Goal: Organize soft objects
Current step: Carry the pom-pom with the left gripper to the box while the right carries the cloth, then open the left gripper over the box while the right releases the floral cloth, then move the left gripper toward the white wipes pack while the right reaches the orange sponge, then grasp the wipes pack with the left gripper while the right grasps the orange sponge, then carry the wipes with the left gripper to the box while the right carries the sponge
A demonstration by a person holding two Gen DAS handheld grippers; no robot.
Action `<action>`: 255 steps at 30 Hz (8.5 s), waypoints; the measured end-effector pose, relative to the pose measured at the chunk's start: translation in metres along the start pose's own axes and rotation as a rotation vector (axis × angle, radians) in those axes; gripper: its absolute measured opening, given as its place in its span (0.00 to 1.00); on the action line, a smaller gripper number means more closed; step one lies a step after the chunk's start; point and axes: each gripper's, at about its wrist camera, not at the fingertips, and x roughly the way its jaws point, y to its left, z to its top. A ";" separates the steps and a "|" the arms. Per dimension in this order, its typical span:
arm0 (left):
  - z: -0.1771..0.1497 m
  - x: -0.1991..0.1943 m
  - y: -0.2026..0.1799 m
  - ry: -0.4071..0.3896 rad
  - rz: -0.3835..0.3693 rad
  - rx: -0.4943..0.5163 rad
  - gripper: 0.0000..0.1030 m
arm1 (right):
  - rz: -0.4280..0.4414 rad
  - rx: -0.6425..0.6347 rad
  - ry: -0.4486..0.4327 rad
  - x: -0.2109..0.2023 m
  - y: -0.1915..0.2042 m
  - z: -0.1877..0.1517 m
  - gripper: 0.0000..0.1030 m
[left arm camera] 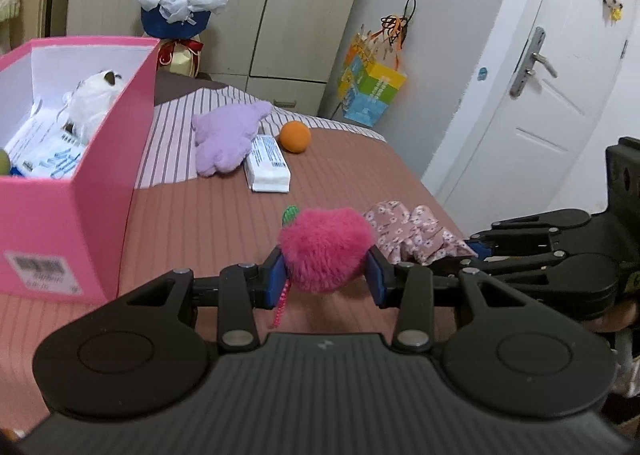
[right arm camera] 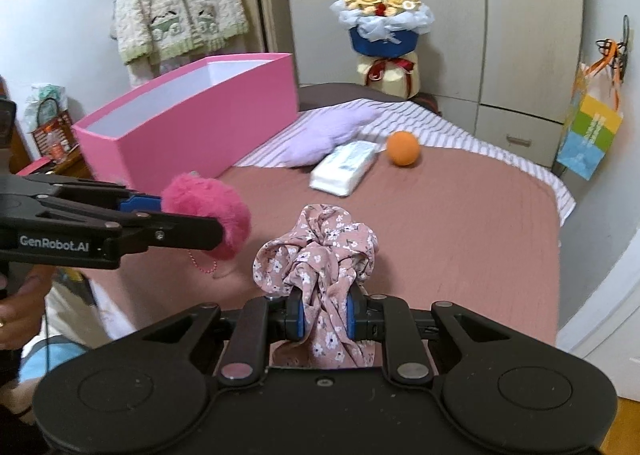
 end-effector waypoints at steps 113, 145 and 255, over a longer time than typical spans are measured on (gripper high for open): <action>0.098 -0.112 0.038 0.018 0.062 0.284 0.68 | 0.107 -0.057 -0.167 -0.040 0.040 0.131 0.65; 0.068 0.088 0.014 0.122 0.034 0.159 0.64 | 0.006 -0.137 -0.182 0.073 -0.067 0.091 0.65; -0.008 -0.132 0.061 0.121 -0.016 -0.030 0.37 | 0.316 -0.082 0.099 -0.019 0.112 0.047 0.42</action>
